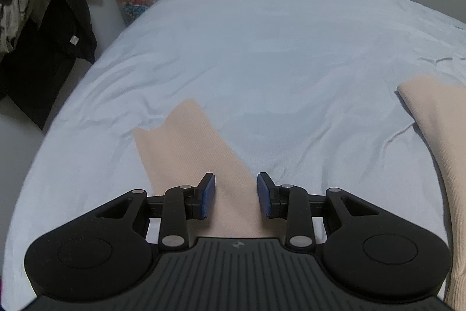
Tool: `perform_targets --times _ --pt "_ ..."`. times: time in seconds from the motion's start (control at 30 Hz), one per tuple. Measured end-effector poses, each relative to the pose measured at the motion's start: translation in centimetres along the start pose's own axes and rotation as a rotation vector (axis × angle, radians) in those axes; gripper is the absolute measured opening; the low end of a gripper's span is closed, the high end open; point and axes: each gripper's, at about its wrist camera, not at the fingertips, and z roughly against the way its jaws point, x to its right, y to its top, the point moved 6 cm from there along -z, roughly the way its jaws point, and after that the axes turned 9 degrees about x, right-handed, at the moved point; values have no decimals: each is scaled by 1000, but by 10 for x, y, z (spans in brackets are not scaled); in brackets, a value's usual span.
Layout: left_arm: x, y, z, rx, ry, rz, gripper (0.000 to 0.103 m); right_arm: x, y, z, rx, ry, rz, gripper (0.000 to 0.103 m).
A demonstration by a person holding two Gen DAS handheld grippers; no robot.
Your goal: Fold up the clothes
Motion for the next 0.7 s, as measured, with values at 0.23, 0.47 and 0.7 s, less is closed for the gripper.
perform_targets --times 0.23,0.47,0.7 --pt "6 -5 -2 -28 -11 -6 31 -3 -9 -24 6 116 -89 25" --pt "8 -18 -13 -60 -5 3 31 -15 -2 -14 72 79 37 2" --pt "9 -17 -8 -67 8 22 31 9 26 27 181 -103 71 1"
